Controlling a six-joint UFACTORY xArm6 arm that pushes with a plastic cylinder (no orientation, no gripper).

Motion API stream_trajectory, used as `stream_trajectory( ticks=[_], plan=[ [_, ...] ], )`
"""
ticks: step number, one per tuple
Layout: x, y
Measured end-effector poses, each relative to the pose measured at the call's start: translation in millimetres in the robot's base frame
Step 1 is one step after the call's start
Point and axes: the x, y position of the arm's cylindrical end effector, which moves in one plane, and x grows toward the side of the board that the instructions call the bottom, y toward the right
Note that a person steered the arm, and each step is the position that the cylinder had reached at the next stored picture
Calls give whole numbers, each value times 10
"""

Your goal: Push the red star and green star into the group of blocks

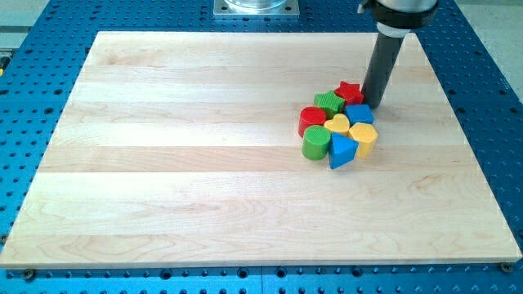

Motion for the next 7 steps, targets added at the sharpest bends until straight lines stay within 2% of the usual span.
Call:
stream_trajectory(
  ticks=[1,3,4,5,6,7],
  plan=[
    [0,214],
    [1,-804],
    [-128,-565],
    [-454,-1005],
    [-453,-1476],
    [-298,-1309]
  ],
)
